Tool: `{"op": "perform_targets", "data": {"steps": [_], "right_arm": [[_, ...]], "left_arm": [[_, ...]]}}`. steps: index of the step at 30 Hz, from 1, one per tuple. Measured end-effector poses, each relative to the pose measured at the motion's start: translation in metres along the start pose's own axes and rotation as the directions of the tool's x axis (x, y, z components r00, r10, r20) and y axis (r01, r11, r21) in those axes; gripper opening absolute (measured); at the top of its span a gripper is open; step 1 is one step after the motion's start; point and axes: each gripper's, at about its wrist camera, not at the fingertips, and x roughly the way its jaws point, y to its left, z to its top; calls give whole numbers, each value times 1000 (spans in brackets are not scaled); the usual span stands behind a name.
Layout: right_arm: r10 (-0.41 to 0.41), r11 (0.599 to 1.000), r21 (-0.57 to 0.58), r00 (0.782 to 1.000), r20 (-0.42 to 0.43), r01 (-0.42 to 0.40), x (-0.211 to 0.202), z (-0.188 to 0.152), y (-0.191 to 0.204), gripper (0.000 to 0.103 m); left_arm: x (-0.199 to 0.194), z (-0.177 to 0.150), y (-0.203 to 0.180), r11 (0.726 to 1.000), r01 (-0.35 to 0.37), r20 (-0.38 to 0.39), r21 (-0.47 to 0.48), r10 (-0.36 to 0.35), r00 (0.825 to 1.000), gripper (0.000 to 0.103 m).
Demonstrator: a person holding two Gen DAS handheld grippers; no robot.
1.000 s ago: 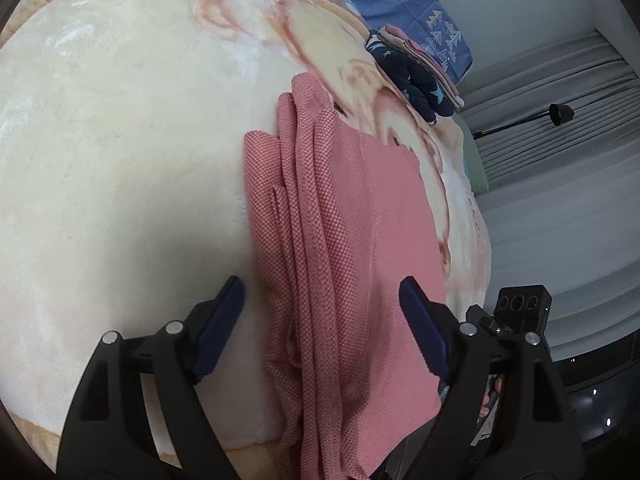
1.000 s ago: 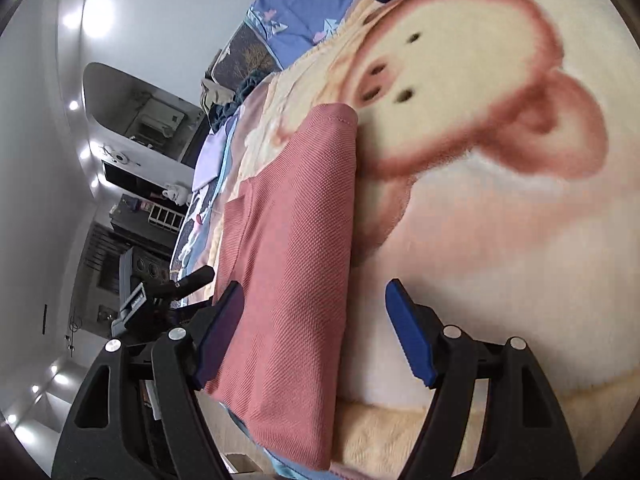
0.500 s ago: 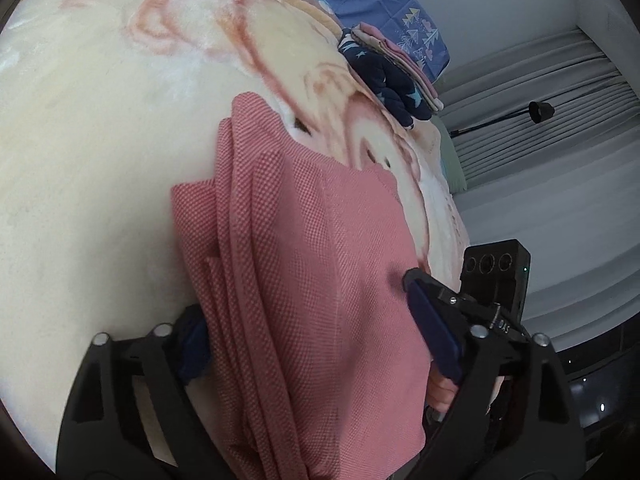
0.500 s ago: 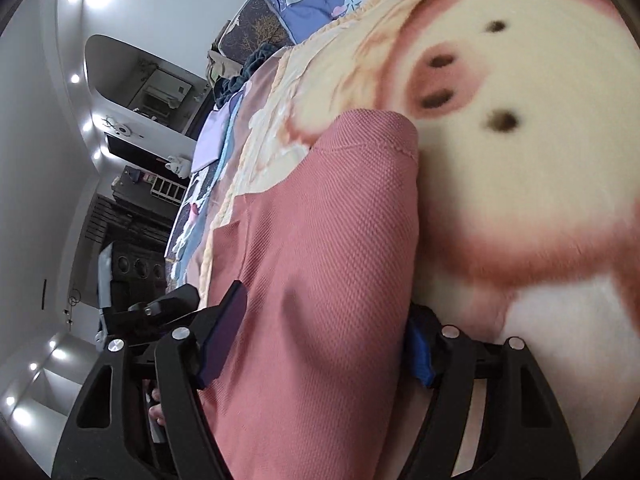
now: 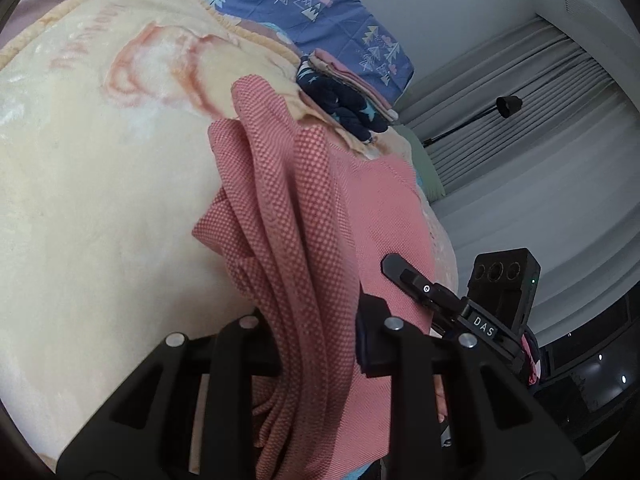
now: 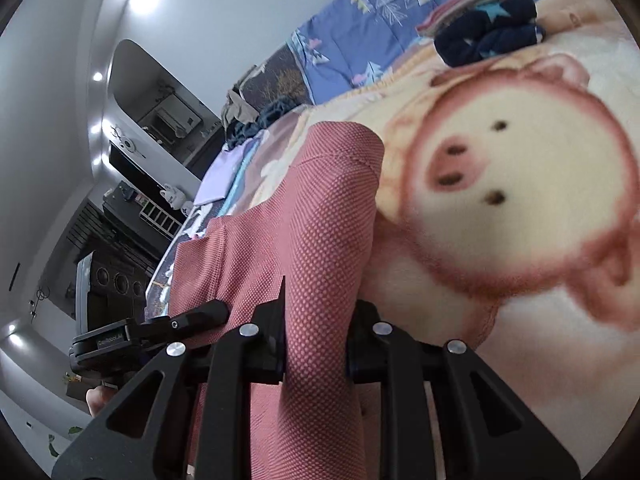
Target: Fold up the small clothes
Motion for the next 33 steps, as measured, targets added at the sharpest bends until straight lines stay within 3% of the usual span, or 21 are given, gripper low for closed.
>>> {"op": "perform_targets", "data": {"steps": [8, 15, 23, 33], "right_arm": [[-7, 1000, 4, 998, 66, 7, -46, -5, -1, 21], [-33, 999, 14, 989, 147, 32, -106, 10, -22, 21], [-108, 994, 59, 964, 243, 97, -166, 45, -83, 20], [-207, 970, 179, 941, 269, 162, -216, 134, -201, 20]], "left_arm": [[-5, -17, -42, 998, 37, -5, 41, -37, 999, 25], [26, -16, -95, 989, 104, -46, 102, -100, 994, 25], [117, 1, -165, 973, 182, -128, 143, -164, 978, 25], [270, 54, -232, 950, 288, -260, 118, -250, 933, 25]]}}
